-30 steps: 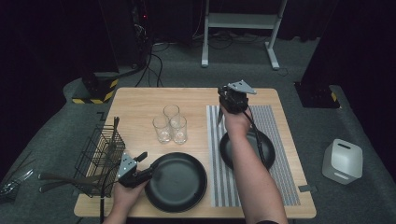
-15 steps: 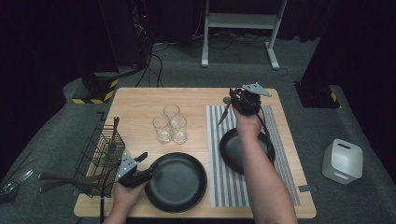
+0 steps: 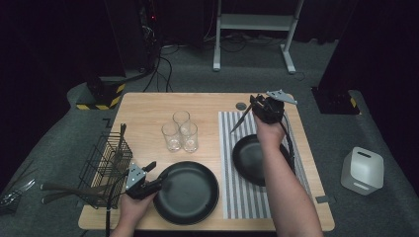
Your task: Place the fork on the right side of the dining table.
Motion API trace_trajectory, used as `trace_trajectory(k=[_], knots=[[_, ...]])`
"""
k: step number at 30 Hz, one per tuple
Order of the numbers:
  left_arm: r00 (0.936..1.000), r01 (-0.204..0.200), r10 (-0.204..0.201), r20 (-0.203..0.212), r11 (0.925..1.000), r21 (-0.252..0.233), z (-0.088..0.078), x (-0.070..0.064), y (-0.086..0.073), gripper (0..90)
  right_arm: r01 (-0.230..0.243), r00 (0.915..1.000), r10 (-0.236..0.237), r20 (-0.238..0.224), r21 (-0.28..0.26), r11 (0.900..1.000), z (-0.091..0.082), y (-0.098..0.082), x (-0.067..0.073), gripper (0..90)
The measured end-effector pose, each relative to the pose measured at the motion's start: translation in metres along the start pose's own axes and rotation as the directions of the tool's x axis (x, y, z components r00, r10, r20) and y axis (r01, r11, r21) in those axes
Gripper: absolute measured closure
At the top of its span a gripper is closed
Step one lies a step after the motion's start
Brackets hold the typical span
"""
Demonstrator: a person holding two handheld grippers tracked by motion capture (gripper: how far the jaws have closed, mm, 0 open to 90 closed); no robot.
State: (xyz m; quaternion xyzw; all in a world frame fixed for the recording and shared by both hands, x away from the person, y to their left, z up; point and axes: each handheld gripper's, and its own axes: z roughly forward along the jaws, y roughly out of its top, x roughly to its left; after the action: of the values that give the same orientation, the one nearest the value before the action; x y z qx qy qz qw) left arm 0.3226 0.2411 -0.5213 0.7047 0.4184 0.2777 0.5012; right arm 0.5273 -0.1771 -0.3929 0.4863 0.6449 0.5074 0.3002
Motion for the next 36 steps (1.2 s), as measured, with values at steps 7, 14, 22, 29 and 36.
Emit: trace_trajectory(k=[7,14,22,29,36], knots=[[1.0,-0.001,0.001,-0.001,1.0,0.002,-0.001,0.0,-0.001,39.9,-0.036,0.9994,0.036,-0.002,-0.002,0.999,-0.002,-0.006,-0.013,65.2],[0.9998,-0.019,0.019,-0.01,0.9997,0.016,0.001,-0.003,-0.001,39.9,-0.082,0.9965,0.083,-0.011,0.015,0.996,-0.004,-0.011,-0.029,64.1],[0.9993,-0.029,0.029,-0.022,0.9993,0.022,0.001,-0.005,-0.001,39.9,-0.098,0.9947,0.099,-0.028,0.023,0.995,-0.003,-0.015,-0.041,63.1],[0.9988,-0.036,0.037,-0.031,0.999,0.028,0.002,-0.006,-0.001,39.9,-0.129,0.9911,0.13,-0.031,0.006,0.992,-0.005,-0.024,-0.05,62.2],[0.9984,-0.038,0.04,-0.04,0.9986,0.037,0.003,-0.006,-0.001,39.9,-0.139,0.9902,0.139,0.012,0.028,0.99,-0.006,-0.039,-0.07,69.2]])
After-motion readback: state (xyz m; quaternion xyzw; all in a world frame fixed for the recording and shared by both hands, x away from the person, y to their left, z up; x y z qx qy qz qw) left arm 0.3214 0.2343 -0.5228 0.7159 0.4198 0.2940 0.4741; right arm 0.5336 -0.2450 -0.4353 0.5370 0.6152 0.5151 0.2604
